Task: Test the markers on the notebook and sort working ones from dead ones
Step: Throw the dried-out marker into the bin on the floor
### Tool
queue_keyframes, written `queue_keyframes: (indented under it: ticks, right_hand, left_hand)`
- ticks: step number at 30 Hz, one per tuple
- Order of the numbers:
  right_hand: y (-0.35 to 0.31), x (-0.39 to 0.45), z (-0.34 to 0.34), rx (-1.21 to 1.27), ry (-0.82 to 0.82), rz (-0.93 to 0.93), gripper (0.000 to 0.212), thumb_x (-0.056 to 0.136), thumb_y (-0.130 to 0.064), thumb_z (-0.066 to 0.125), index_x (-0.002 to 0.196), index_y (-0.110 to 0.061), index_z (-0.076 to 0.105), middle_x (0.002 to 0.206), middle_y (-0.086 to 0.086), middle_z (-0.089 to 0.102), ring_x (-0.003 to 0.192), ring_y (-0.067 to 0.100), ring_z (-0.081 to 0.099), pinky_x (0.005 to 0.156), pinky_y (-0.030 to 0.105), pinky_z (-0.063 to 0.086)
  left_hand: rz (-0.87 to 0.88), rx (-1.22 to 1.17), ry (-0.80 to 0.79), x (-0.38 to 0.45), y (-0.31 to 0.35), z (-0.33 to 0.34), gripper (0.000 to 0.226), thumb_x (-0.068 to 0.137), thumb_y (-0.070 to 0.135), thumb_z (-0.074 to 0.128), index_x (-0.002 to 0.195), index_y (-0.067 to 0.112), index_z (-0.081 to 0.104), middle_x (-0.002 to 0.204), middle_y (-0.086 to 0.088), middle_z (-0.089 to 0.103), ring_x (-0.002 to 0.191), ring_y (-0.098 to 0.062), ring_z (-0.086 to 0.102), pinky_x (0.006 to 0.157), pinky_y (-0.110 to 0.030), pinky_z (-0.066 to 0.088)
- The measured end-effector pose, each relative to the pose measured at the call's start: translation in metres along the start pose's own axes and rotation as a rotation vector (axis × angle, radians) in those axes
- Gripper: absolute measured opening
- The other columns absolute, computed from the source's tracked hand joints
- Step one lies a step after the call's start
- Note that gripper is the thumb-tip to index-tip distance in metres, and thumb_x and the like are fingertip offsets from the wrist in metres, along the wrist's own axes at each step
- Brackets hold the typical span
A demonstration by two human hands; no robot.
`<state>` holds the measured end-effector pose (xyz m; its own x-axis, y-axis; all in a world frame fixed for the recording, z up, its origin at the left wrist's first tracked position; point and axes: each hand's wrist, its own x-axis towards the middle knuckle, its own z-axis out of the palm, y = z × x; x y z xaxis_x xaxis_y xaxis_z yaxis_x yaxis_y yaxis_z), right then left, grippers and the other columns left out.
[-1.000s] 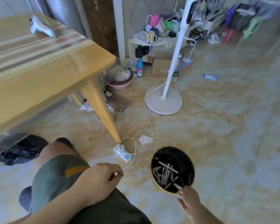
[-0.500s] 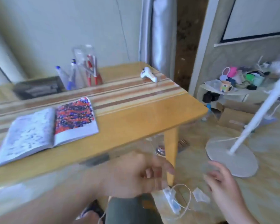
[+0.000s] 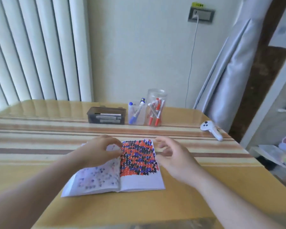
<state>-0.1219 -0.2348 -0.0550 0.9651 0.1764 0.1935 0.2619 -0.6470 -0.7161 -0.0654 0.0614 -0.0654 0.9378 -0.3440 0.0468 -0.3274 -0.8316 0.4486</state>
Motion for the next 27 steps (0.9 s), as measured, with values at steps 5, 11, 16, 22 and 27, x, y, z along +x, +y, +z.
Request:
queue_keyframes:
  ticks: [5,11,16,22,27]
  right_hand:
    - [-0.004,0.059,0.059,-0.374,-0.154,-0.004,0.073,0.085,-0.076,0.033,0.15,-0.044,0.038,0.154,-0.018,0.036,0.143,0.017,0.029,0.121,0.044,0.027]
    - [0.015,0.064,0.08,-0.527,-0.115,0.017,0.067,0.093,-0.077,0.025,0.152,-0.046,0.034,0.154,-0.027,0.03,0.143,0.015,0.025,0.122,0.042,0.022]
    - [0.018,0.068,0.079,-0.528,-0.121,0.028,0.063,0.094,-0.076,0.025,0.149,-0.048,0.037,0.153,-0.029,0.032,0.14,0.014,0.026,0.121,0.042,0.024]
    - [0.016,0.063,0.076,-0.467,-0.094,0.033,0.057,0.098,-0.067,0.031,0.149,-0.044,0.042,0.153,-0.023,0.035,0.141,0.012,0.027,0.123,0.038,0.023]
    - [0.01,0.057,0.075,-0.524,-0.134,0.037,0.056,0.098,-0.061,0.026,0.148,-0.041,0.04,0.155,-0.018,0.033,0.143,0.014,0.028,0.122,0.043,0.024]
  left_hand:
    - [0.011,0.167,0.088,0.001,-0.027,0.035,0.069,0.085,0.084,0.019,0.143,0.056,0.044,0.149,0.018,0.041,0.136,-0.013,0.038,0.115,-0.036,0.03]
    - [-0.02,0.117,0.19,0.002,-0.036,0.034,0.061,0.085,0.076,0.031,0.137,0.053,0.053,0.148,0.024,0.047,0.139,-0.007,0.04,0.116,-0.034,0.031]
    - [-0.066,0.183,0.177,0.004,-0.033,0.036,0.069,0.086,0.079,0.027,0.146,0.052,0.043,0.151,0.022,0.043,0.141,-0.01,0.036,0.117,-0.038,0.03]
    - [-0.129,0.228,0.34,0.001,-0.031,0.037,0.043,0.087,0.071,0.037,0.111,0.046,0.062,0.105,0.017,0.048,0.104,-0.011,0.047,0.085,-0.031,0.044]
    - [-0.133,0.329,0.29,0.0,-0.029,0.041,0.058,0.084,0.066,0.016,0.114,0.04,0.058,0.105,0.017,0.054,0.109,-0.011,0.054,0.083,-0.031,0.04]
